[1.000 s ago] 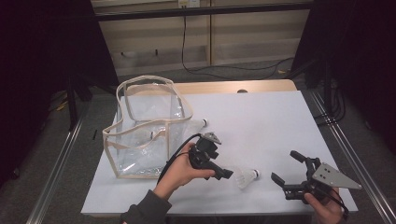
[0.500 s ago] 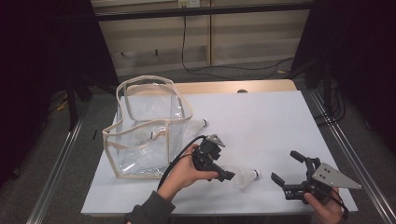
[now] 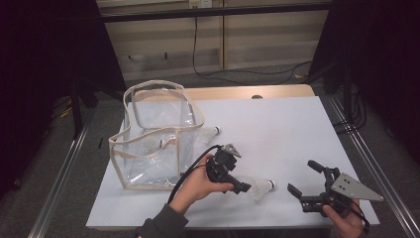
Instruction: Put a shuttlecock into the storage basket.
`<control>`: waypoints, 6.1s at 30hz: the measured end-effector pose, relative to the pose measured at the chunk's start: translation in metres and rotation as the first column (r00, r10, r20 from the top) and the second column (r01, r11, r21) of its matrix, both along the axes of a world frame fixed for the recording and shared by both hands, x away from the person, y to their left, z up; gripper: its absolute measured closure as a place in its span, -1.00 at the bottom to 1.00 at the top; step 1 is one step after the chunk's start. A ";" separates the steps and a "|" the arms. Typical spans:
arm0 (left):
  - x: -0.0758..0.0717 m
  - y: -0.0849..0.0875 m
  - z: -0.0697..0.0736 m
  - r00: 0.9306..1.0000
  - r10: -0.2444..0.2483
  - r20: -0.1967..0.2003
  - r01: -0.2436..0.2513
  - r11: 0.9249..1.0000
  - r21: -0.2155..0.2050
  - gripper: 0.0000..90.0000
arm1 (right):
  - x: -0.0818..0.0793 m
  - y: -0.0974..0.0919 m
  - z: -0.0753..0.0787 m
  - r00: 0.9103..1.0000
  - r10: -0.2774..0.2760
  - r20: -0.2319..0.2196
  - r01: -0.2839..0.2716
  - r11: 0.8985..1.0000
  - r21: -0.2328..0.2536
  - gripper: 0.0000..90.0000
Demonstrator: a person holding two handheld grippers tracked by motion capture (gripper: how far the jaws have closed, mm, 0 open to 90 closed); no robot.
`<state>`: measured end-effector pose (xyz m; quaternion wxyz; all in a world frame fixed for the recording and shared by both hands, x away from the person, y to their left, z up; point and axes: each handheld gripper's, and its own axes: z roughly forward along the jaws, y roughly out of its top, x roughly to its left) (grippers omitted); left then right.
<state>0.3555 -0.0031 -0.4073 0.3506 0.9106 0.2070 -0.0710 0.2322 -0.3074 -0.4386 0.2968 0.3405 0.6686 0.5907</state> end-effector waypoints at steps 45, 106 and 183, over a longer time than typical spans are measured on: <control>0.000 -0.023 -0.021 0.998 -0.052 0.047 0.055 0.997 -0.054 0.01 | 0.000 0.000 0.000 1.000 -0.002 -0.001 0.002 1.000 0.001 -0.99; -0.002 -0.046 -0.037 0.997 -0.077 -0.026 0.075 0.994 -0.076 0.73 | 0.000 -0.002 0.001 1.000 -0.015 0.004 0.014 1.000 0.003 -0.99; 0.007 -0.011 0.031 0.993 -0.055 -0.102 0.050 0.997 -0.051 0.99 | 0.002 -0.004 -0.001 1.000 -0.021 -0.001 0.021 1.000 -0.001 -0.99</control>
